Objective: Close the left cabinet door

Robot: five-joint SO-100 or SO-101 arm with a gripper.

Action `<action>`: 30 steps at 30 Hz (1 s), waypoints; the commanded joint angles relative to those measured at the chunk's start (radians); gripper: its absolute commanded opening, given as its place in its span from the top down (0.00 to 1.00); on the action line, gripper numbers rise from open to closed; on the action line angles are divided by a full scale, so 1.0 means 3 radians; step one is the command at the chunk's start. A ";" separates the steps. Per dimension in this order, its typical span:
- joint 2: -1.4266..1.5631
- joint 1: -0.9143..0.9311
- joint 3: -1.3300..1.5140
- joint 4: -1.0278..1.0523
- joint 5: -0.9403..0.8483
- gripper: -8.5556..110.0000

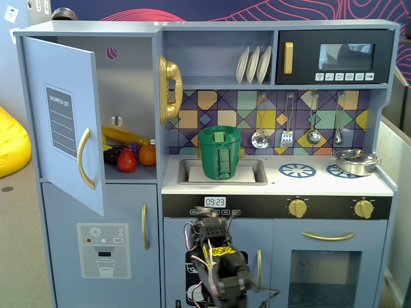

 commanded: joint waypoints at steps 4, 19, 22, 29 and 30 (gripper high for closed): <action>-0.0460 -0.2434 -0.1401 -0.0793 -0.0644 0.93; -0.1652 -0.4842 -0.1928 -0.3492 -0.1943 0.93; -0.2234 -0.4801 -0.2245 -0.3871 -0.1974 0.93; -0.3191 -0.4571 -0.3165 -0.3886 -0.2045 0.93; -0.3272 -0.4520 -0.3232 -0.3881 -0.2081 0.93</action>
